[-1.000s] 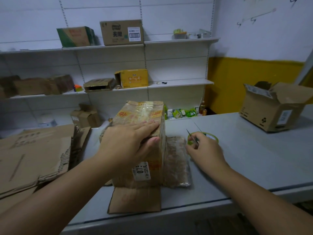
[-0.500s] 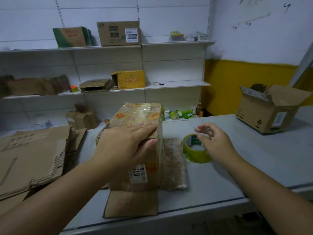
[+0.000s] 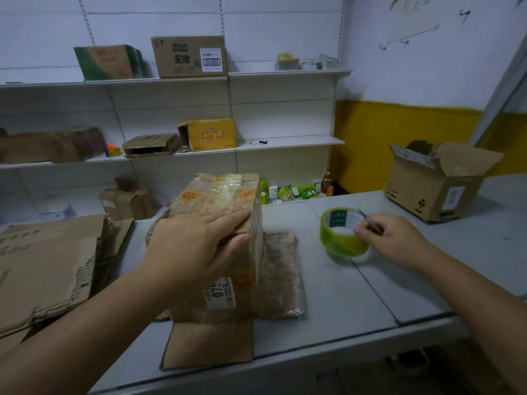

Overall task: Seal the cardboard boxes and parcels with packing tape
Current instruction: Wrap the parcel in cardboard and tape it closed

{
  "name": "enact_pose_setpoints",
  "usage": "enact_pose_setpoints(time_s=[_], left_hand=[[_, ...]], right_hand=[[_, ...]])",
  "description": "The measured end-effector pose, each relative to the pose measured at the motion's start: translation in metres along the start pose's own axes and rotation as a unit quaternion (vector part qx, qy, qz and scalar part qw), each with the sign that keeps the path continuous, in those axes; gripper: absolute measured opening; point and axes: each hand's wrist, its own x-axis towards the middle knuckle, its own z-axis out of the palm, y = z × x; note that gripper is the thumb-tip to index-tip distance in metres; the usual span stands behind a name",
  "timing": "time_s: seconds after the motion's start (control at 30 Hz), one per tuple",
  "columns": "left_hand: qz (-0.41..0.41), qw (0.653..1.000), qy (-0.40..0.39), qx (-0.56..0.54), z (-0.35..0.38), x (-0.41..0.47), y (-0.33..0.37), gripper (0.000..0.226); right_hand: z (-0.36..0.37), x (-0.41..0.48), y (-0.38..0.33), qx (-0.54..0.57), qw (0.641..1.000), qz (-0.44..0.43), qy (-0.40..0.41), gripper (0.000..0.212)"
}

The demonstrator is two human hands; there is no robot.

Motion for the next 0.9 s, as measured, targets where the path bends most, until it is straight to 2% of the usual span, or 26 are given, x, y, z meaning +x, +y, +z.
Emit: enact_pose_setpoints(time_s=[0.1,0.17,0.23,0.27,0.33,0.37,0.47,0.5,0.57,0.63,0.7,0.8,0.83,0.87,0.9], left_hand=[[0.013,1.0,0.016,-0.002,0.001,0.0,-0.001,0.061],[0.021,0.999,0.023,0.009,0.003,0.0,-0.003,0.06],[0.024,0.999,0.04,0.021,0.005,0.0,-0.004,0.059],[0.019,0.999,0.047,0.015,0.005,-0.001,-0.004,0.06],[0.009,0.999,0.052,-0.013,0.005,-0.004,-0.005,0.065],[0.008,0.998,0.054,-0.028,0.006,-0.005,-0.005,0.065],[0.027,0.998,0.053,-0.019,0.006,-0.002,-0.004,0.063],[0.036,0.998,0.049,-0.009,0.002,0.0,-0.004,0.065],[0.042,0.997,0.057,-0.025,-0.01,-0.001,-0.006,0.065],[-0.02,0.988,0.102,-0.116,-0.015,-0.014,-0.021,0.054],[-0.15,0.941,0.149,-0.264,-0.011,-0.031,-0.039,0.051],[-0.301,0.804,0.129,-0.497,0.015,-0.044,-0.037,0.07],[-0.329,0.759,0.129,-0.547,0.023,-0.043,-0.032,0.067],[-0.352,0.728,0.14,-0.571,0.029,-0.042,-0.03,0.061],[-0.371,0.713,0.153,-0.576,0.032,-0.04,-0.027,0.056]], right_hand=[[-0.013,-0.003,0.023,-0.033,0.999,0.041,-0.006,0.026],[-0.013,-0.008,0.03,-0.022,0.997,0.071,-0.016,0.02],[-0.013,-0.009,0.025,-0.01,0.997,0.072,0.021,0.01],[-0.012,-0.01,0.015,-0.006,0.996,0.063,0.061,0.018],[-0.004,-0.018,-0.028,0.078,0.986,0.038,0.146,0.019],[0.005,-0.026,-0.056,0.154,0.976,0.021,0.155,0.018],[0.047,-0.053,-0.134,0.307,0.945,-0.072,0.089,0.022],[0.061,-0.057,-0.148,0.329,0.935,-0.104,0.079,0.02],[0.082,-0.054,-0.164,0.343,0.921,-0.149,0.11,0.015],[0.093,-0.045,-0.169,0.335,0.911,-0.172,0.169,0.016],[0.102,-0.035,-0.171,0.313,0.904,-0.199,0.212,0.03],[0.118,-0.026,-0.175,0.305,0.91,-0.21,0.188,0.051],[0.122,-0.026,-0.176,0.327,0.906,-0.199,0.178,0.052],[0.127,-0.026,-0.177,0.354,0.9,-0.182,0.175,0.052],[0.13,-0.026,-0.177,0.378,0.894,-0.165,0.178,0.05]])
